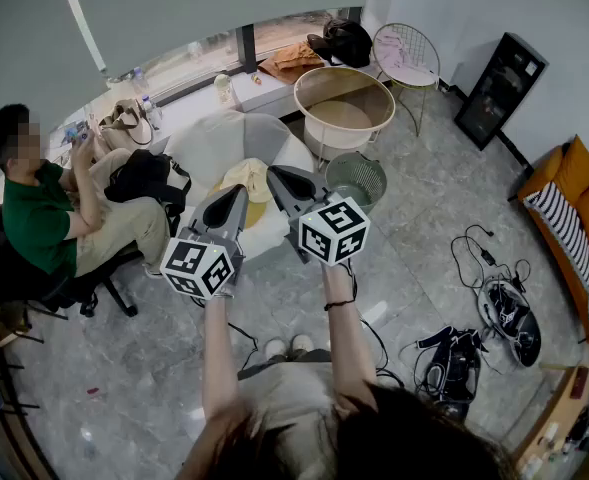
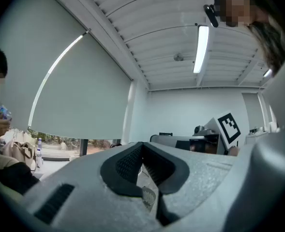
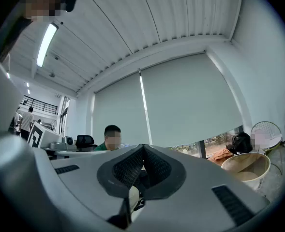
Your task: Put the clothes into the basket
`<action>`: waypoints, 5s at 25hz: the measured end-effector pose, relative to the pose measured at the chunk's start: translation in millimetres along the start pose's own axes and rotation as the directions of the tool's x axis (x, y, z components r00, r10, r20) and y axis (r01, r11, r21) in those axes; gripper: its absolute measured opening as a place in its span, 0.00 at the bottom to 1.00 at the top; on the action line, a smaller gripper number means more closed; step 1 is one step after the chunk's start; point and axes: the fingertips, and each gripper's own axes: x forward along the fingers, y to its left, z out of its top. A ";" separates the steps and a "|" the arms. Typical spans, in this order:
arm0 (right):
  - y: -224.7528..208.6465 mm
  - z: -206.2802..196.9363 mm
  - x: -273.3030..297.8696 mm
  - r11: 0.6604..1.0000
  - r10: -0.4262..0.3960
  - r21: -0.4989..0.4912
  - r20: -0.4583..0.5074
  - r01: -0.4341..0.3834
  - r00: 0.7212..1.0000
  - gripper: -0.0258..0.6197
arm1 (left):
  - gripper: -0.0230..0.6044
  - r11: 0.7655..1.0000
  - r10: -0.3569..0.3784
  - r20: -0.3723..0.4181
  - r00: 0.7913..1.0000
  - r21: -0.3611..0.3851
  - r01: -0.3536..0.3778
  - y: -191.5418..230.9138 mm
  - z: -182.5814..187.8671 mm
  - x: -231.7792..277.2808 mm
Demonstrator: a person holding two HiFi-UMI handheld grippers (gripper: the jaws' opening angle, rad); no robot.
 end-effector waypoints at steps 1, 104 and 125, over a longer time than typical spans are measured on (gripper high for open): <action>-0.4 -0.3 -0.1 1.000 0.000 0.001 0.000 0.000 1.000 0.05 | 0.05 1.000 0.000 -0.003 1.000 0.003 0.000 -0.5 -0.5 1.0; -259.9 -61.7 252.3 0.992 0.104 0.089 -0.212 -0.087 0.972 0.05 | 0.05 0.984 0.129 -0.115 0.985 -0.105 -0.141 230.5 -59.6 273.5; -321.2 -95.3 315.5 0.973 0.224 0.128 -0.312 -0.193 0.923 0.05 | 0.05 0.926 0.314 -0.133 0.940 -0.177 -0.334 301.5 -84.8 315.2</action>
